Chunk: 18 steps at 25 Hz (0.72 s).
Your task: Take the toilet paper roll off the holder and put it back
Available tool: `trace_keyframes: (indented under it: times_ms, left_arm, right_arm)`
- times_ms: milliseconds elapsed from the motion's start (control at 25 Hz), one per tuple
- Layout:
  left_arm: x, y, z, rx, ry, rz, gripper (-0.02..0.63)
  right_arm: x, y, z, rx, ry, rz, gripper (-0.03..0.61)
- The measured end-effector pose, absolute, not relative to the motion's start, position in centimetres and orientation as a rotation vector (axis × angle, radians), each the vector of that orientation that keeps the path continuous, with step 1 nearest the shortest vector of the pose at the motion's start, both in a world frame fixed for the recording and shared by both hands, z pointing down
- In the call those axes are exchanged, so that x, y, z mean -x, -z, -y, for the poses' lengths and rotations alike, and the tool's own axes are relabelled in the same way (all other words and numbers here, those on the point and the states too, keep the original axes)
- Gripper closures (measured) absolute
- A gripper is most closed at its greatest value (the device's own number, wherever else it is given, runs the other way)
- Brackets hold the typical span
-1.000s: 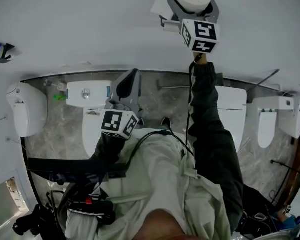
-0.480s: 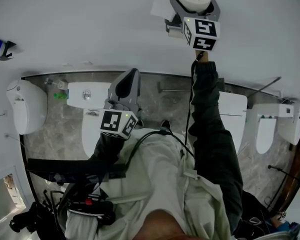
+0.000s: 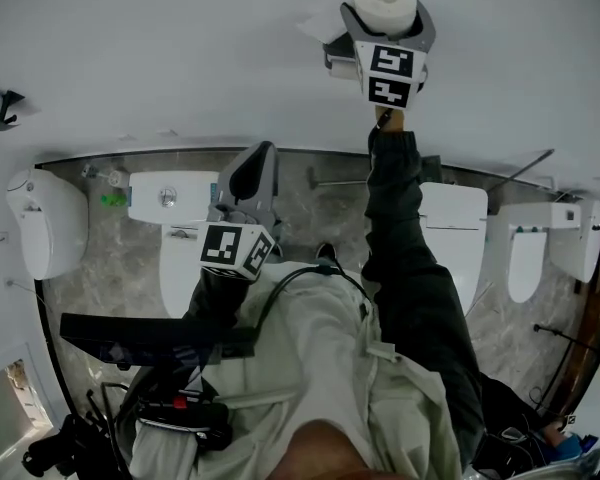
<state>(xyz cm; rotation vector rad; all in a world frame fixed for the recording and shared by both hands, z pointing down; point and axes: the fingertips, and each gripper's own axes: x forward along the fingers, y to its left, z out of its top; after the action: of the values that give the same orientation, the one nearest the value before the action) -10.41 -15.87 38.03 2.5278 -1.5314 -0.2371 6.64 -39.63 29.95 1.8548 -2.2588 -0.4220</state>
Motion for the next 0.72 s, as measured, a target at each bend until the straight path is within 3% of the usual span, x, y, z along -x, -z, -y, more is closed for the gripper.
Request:
trace_keyframes:
  times_ms: [360, 720]
  left_arm:
    - [11.7, -38.0, 15.3, -2.503, 0.279, 1.542, 0.606]
    - [14.6, -38.4, 14.9, -2.45, 0.304, 1.604, 0.606]
  right_arm:
    - [-7.0, -32.0, 39.7, -1.806, 0.563, 1.994, 0.11]
    - [-10.8, -33.7, 38.3, -1.83, 0.35, 2.06, 0.106]
